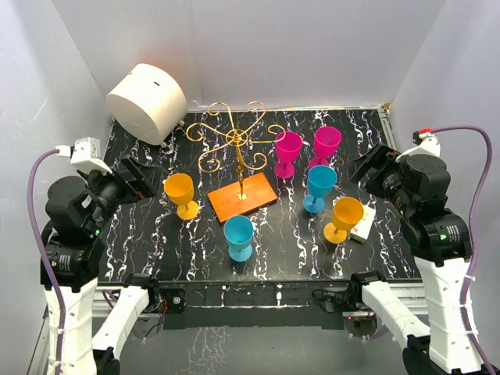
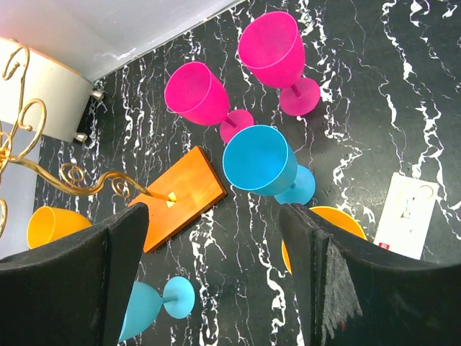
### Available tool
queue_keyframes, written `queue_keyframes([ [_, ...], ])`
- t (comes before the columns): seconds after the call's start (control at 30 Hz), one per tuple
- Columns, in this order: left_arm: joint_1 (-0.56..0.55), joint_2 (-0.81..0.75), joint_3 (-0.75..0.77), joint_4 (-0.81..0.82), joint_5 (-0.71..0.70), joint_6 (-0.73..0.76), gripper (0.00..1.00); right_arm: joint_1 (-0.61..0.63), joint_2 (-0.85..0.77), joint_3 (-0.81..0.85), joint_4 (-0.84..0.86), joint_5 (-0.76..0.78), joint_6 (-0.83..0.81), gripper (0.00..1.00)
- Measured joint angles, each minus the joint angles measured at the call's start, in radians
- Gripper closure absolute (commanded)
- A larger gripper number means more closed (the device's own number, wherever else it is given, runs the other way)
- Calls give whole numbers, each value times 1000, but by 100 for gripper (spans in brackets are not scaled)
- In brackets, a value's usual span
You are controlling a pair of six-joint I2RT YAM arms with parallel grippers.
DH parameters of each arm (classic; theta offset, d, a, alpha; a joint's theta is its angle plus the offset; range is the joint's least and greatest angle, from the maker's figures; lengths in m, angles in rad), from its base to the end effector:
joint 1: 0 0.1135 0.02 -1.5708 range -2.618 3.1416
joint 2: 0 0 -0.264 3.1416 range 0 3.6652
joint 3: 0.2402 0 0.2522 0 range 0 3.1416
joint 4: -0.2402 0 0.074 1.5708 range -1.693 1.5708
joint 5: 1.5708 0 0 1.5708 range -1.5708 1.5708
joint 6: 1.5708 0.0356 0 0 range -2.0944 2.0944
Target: Place the wine glass upside down on the wine glass rack
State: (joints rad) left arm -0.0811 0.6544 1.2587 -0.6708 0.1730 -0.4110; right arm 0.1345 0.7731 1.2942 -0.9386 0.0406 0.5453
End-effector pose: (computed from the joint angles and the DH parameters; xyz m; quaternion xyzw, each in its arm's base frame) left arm 0.0861 -0.0131 0.4555 -0.0612 0.7273 -0.2270 0.6448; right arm 0.1129 0.0138 0.4274 0.1818 0.8182 0.1657 0.5196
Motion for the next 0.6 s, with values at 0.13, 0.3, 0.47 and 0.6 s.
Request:
queue_keyframes([
  [0.13,0,36,0,32,5,6,1,0,11,0,-4,2,-15,25],
  [0.3,0,51,-31,99,54,29,1,0,48,5,-45,-6,-62,26],
  [0.47,-1,55,-82,171,87,41,1,0,98,26,-109,-13,-96,28],
  [0.6,-1,47,-108,239,101,44,1,0,144,26,-174,-28,-108,38],
])
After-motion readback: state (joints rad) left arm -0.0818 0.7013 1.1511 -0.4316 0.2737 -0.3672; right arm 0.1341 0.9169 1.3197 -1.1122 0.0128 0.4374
